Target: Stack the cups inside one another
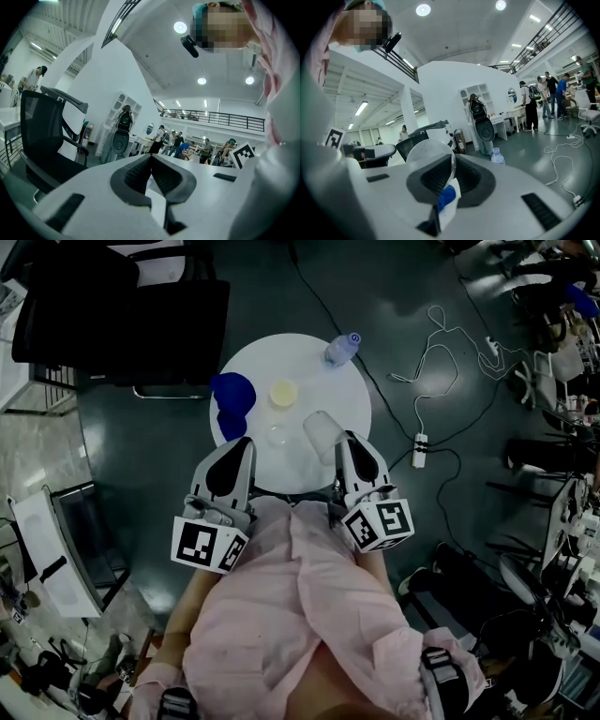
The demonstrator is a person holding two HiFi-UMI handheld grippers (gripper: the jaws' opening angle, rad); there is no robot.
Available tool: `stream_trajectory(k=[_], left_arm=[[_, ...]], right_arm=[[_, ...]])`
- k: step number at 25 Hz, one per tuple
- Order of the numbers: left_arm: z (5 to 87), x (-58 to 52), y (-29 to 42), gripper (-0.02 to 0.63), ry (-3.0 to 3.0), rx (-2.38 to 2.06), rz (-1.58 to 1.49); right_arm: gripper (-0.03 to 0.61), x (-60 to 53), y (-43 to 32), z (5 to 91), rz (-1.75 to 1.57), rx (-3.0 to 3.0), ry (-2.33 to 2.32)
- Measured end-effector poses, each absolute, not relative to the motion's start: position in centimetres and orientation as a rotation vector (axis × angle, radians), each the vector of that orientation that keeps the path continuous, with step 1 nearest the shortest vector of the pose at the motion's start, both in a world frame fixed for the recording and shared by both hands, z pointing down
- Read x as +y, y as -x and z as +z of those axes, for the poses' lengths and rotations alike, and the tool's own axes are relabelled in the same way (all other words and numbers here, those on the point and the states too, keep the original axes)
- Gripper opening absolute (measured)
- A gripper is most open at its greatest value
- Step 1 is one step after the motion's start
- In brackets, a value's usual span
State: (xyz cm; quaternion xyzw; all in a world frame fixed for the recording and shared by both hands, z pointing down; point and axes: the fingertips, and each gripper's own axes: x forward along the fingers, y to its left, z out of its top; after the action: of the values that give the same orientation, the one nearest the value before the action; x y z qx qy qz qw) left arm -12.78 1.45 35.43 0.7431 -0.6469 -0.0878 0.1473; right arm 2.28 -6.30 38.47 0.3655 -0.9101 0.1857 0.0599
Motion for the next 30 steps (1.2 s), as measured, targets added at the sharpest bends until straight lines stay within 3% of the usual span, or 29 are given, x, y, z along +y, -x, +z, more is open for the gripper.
stream_trajectory(k=[15,30], left_arm=[[35.8,1.3,14.0,0.018,-2.093,-1.838,-0.295],[36.4,1.0,14.8,0.018,-2.049,-1.864,-0.258]], right_arm=[[0.04,-7.8,0.6,41.5,0.464,-2.599,-0.929],[0.04,-6.9,5.3,53.3,0.255,-2.276,-0.406]])
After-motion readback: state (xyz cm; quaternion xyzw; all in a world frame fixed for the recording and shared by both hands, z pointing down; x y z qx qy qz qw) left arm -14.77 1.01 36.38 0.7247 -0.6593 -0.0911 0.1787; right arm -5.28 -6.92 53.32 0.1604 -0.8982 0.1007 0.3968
